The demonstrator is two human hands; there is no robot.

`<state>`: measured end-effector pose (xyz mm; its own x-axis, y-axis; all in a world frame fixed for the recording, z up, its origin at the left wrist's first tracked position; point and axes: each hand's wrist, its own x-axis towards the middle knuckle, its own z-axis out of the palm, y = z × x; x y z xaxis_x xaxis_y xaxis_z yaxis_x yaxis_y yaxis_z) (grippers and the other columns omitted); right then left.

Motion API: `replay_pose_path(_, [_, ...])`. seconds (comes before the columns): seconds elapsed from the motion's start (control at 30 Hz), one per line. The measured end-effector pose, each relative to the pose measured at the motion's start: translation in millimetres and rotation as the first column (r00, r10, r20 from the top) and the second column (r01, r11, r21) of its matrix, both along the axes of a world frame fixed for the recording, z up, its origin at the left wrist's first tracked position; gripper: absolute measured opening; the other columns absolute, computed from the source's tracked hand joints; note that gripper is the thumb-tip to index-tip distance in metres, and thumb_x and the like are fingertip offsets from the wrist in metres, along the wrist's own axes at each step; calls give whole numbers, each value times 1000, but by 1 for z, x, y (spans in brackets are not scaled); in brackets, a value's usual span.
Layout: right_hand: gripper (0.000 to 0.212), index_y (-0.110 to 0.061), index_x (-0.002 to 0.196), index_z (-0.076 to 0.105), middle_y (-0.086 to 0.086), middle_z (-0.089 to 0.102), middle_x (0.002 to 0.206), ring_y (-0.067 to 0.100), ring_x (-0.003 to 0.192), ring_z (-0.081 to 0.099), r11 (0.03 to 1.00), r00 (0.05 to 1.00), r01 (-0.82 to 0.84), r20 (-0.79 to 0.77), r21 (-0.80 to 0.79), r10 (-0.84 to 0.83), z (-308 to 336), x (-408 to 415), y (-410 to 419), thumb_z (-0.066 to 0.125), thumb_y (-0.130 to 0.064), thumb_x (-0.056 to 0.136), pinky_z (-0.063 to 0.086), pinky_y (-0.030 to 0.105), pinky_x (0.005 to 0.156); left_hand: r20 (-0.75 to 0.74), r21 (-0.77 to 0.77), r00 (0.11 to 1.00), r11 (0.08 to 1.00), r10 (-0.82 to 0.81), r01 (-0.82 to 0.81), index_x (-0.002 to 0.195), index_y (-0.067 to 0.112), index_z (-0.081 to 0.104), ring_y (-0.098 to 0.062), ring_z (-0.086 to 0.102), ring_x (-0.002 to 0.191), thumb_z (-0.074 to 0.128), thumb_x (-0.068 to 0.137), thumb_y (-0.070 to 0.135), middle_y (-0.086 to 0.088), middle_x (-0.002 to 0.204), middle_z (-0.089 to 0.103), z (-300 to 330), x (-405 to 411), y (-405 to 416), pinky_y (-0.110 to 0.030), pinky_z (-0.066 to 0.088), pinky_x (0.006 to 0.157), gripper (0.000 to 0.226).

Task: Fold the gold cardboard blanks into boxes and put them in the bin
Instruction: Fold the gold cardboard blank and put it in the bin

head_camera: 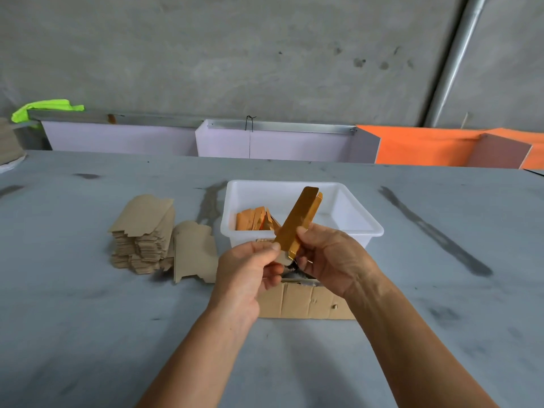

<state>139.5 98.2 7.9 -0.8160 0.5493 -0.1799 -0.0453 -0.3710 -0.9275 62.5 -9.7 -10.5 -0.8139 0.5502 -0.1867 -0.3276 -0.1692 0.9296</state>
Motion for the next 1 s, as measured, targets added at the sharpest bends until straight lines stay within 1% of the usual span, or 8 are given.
replay_pose_path(0.13, [5,-5,88,70,2,68,64,7,51,59,959,971,47,212,281,-110,8,-9,0,68,-7,83,45,19,49,-138,-26,985,994,106,-110,73,7,67,-11,57,46,69,82,2,-2,56,64,-2,-7,8,-21,50,46,11])
replay_pose_path(0.27, [8,-5,80,64,7,67,67,9,46,57,912,946,107,241,397,-216,22,-37,8,69,0,81,45,17,41,-263,-14,948,982,180,-190,73,15,67,-5,61,47,67,84,1,4,55,66,-2,-19,15,-18,51,48,17])
replay_pose_path(0.43, [20,-7,75,54,18,67,82,15,51,58,845,891,97,332,526,-309,24,-91,39,71,1,80,42,19,43,-420,-67,868,945,264,-320,70,29,64,-16,67,75,66,83,2,3,77,70,-9,-42,19,-33,56,74,30])
replay_pose_path(0.57, [19,-6,75,53,13,63,77,14,52,55,804,832,-28,460,594,-310,11,-127,53,70,-6,83,45,22,48,-355,-77,893,944,274,-321,72,29,64,-14,64,71,66,82,-1,2,76,70,-19,-58,21,-27,52,65,32])
replay_pose_path(0.67, [16,-6,92,58,6,59,86,23,80,62,516,764,-228,480,826,-431,5,-136,45,63,-20,87,46,27,65,-270,-62,914,942,302,-330,75,23,65,-16,59,66,64,80,-4,-3,73,68,-27,-65,20,-30,49,68,27])
replay_pose_path(0.73, [23,-6,107,61,8,63,103,27,98,61,419,805,-213,402,883,-437,6,-136,25,60,-18,87,47,29,77,-204,-45,917,932,344,-360,83,14,66,-14,57,62,63,81,-5,-4,73,66,-33,-70,15,-26,47,63,20])
replay_pose_path(0.87, [17,-6,99,70,11,70,100,26,97,62,284,933,-184,258,941,-250,0,-128,-38,60,-11,86,47,25,81,-91,-23,870,872,485,-489,93,8,60,-3,51,42,55,81,-11,-5,69,60,-43,-82,-7,-14,40,41,23])
replay_pose_path(1.0, [19,-1,102,67,16,68,104,29,98,62,320,934,-288,338,903,-115,-30,-126,-82,57,-7,87,50,33,88,-69,-47,822,821,565,-568,98,9,62,-18,59,70,50,79,-13,-8,82,65,-55,-88,-31,-30,48,68,32])
